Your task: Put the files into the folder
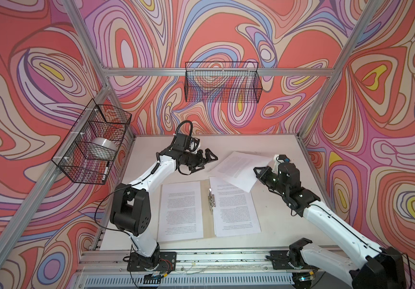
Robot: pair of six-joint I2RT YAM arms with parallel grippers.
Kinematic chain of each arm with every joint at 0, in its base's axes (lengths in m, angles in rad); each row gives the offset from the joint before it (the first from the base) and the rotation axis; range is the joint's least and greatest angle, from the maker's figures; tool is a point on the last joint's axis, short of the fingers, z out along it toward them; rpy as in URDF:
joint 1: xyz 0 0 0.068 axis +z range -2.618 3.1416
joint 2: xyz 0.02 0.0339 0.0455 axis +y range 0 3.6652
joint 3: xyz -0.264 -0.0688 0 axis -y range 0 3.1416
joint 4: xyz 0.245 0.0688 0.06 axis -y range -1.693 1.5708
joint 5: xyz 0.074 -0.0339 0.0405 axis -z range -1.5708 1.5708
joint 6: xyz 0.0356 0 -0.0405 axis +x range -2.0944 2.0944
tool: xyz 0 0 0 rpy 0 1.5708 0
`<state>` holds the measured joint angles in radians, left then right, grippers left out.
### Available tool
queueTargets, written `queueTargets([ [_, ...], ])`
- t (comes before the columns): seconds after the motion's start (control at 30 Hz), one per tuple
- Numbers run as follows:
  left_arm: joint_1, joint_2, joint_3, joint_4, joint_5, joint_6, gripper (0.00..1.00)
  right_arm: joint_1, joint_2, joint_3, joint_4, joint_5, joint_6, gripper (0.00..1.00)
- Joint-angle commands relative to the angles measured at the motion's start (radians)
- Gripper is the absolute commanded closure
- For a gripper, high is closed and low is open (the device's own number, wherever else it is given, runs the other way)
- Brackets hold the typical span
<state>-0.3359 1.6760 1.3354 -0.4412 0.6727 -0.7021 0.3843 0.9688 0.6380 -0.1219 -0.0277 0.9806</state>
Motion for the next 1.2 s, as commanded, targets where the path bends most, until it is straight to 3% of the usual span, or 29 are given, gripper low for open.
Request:
queueTargets([
  [0.0, -0.005, -0.105, -0.040, 0.020, -0.012, 0.023, 0.00, 0.012, -0.094, -0.129, -0.085, 0.155, 0.081, 1.00],
  [0.17, -0.004, -0.169, -0.092, -0.021, -0.021, 0.068, 0.00, 0.089, -0.189, -0.200, -0.149, 0.235, 0.141, 1.00],
  [0.33, -0.005, -0.186, -0.118, -0.042, -0.027, 0.091, 0.00, 0.176, -0.188, -0.231, -0.185, 0.282, 0.237, 1.00],
  [0.77, -0.014, -0.228, -0.140, -0.119, -0.088, 0.158, 0.00, 0.549, 0.019, -0.232, -0.217, 0.519, 0.619, 1.00],
  [0.87, -0.013, -0.224, -0.140, -0.126, -0.092, 0.164, 0.00, 0.592, 0.071, -0.231, -0.184, 0.520, 0.677, 0.87],
  [0.97, -0.013, -0.220, -0.134, -0.121, -0.083, 0.158, 0.00, 0.618, 0.127, -0.210, -0.156, 0.513, 0.693, 0.67],
  [1.17, -0.014, -0.225, -0.121, -0.132, -0.086, 0.166, 0.00, 0.627, 0.177, -0.128, -0.223, 0.522, 0.577, 0.10],
])
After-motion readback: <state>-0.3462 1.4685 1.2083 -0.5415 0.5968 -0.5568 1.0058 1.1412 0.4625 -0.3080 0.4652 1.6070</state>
